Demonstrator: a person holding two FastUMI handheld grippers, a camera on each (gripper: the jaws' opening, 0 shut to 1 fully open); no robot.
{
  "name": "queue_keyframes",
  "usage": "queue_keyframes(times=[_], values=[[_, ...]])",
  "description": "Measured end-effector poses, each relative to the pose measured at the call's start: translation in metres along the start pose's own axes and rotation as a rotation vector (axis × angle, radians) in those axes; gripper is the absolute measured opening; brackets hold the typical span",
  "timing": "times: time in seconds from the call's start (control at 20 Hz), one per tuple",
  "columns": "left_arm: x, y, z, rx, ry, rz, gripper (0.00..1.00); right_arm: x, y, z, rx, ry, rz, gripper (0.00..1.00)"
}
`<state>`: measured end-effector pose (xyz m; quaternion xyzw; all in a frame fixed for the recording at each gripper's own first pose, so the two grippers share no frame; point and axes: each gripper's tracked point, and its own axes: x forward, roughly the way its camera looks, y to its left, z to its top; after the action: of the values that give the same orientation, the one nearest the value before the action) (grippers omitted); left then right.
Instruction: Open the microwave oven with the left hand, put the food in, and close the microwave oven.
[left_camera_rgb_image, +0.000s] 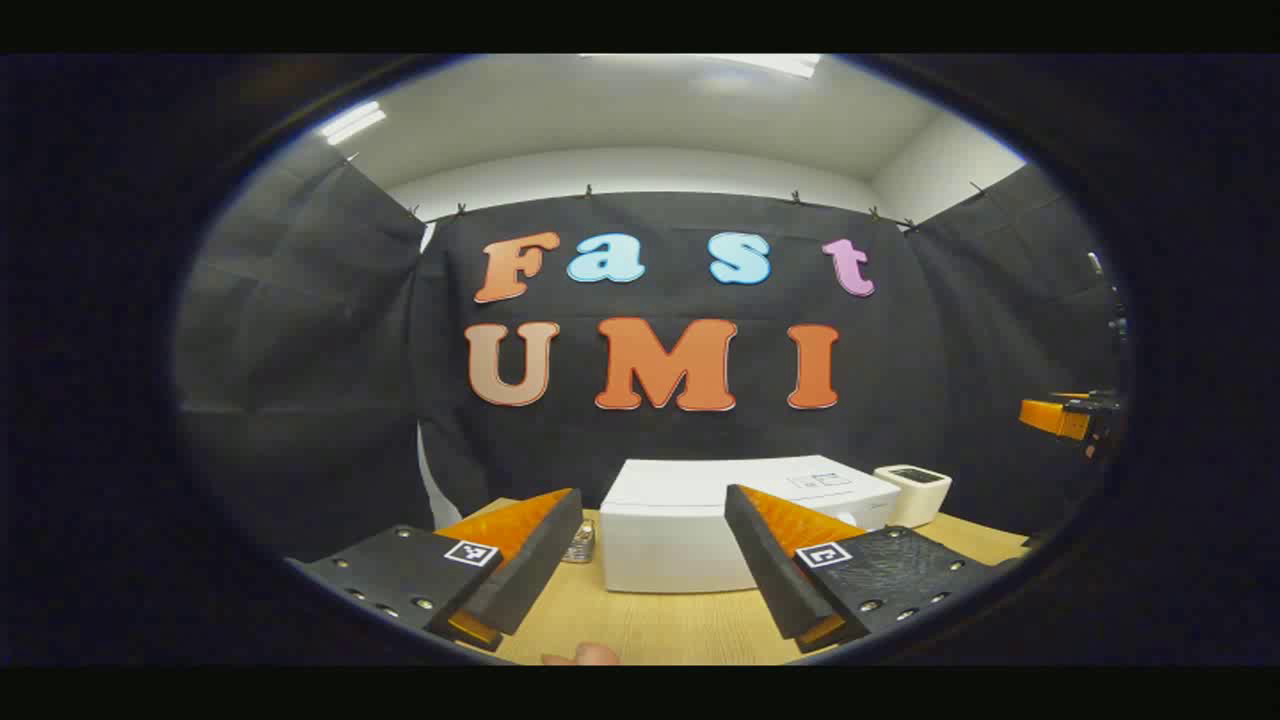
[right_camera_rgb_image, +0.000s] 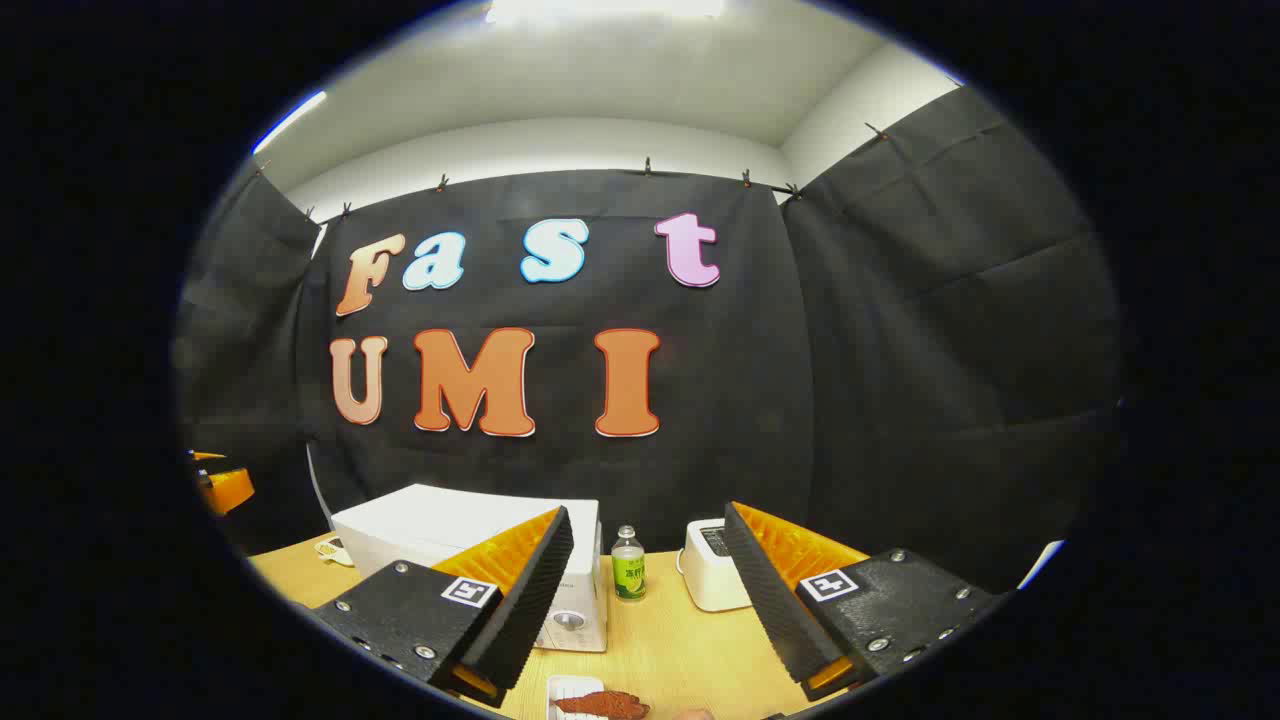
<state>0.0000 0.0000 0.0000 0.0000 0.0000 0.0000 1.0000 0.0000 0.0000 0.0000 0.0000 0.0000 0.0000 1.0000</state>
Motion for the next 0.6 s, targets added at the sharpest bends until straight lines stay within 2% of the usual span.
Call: queue_keyframes(times=[0.05, 0.1, 0.15, 0.2, 0.25, 0.3, 0.35, 0.5, 0.55, 0.6], values=[[0.001, 0.000, 0.000, 0.004, -0.001, -0.002, 0.91, 0.002, 0.000, 0.000, -0.017, 0.004, -0.001, 0.94], [0.003, 0.001, 0.002, 0.014, -0.003, 0.004, 0.91, 0.002, 0.000, -0.001, -0.023, 0.009, -0.001, 0.94], [0.006, 0.005, 0.005, 0.024, -0.007, 0.014, 0.96, 0.003, 0.001, -0.002, -0.018, 0.014, 0.004, 0.95], [0.005, 0.005, 0.008, 0.031, -0.012, 0.022, 0.92, 0.004, 0.000, -0.004, -0.008, 0.020, 0.007, 0.95], [0.006, 0.003, 0.009, 0.033, -0.015, 0.020, 0.92, 0.005, -0.001, -0.005, 0.002, 0.023, 0.009, 1.00], [0.006, -0.002, 0.010, 0.032, -0.018, 0.010, 0.92, 0.006, -0.003, -0.007, 0.013, 0.028, 0.007, 1.00], [0.006, -0.008, 0.011, 0.030, -0.019, -0.003, 0.91, 0.007, -0.005, -0.009, 0.023, 0.033, 0.003, 0.95], [0.008, -0.017, 0.015, 0.024, -0.021, -0.024, 0.92, 0.008, -0.009, -0.011, 0.041, 0.036, 0.003, 0.95], [0.007, -0.015, 0.015, 0.026, -0.022, -0.025, 0.87, 0.010, -0.009, -0.010, 0.041, 0.035, 0.008, 0.95], [0.006, -0.015, 0.015, 0.029, -0.022, -0.023, 0.96, 0.010, -0.009, -0.010, 0.038, 0.038, 0.011, 0.95]])
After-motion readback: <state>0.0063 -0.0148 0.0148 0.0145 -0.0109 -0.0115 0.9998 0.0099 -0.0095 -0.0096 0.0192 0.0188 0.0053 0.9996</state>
